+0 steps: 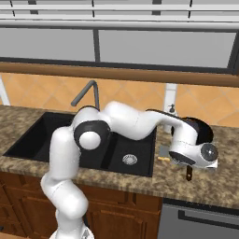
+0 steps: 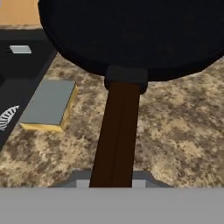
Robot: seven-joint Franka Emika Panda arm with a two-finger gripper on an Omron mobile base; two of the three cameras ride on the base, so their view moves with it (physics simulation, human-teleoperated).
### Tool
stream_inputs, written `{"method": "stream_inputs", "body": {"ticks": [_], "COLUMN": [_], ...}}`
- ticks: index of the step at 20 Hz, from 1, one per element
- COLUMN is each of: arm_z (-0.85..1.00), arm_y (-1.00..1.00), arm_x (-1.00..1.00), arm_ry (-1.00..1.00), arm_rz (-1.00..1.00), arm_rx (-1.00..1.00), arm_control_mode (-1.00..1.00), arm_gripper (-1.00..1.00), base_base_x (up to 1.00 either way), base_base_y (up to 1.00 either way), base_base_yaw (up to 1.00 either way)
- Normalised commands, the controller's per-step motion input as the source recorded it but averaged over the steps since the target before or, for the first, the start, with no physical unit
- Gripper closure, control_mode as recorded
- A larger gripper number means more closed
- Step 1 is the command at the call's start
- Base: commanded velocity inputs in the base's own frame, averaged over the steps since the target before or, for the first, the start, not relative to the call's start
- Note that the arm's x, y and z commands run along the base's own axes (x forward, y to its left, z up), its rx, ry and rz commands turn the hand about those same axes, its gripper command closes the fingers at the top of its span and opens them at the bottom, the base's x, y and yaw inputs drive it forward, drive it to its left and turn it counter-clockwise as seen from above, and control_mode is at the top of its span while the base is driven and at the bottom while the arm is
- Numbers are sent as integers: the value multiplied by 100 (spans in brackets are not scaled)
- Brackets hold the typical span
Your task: Pick the pan and sponge and place them into the sink. Then turn on the water.
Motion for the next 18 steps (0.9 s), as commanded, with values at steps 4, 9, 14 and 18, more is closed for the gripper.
{"method": "stream_inputs", "body": {"ticks": [4, 9, 14, 18], "arm_z": [85, 87, 72, 33], "arm_y": [76, 81, 88, 99], "arm_x": [-42, -37, -20, -4], "arm_ry": [-16, 1, 15, 27], "arm_rz": [3, 10, 14, 21], "arm_rx": [0, -4, -3, 0], "arm_control_mode": [-100, -100, -100, -100], "arm_gripper": [100, 100, 100, 100], "base_base_x": [0, 0, 0, 0], "base_base_y": [0, 0, 0, 0], "base_base_yaw": [0, 0, 0, 0]}}
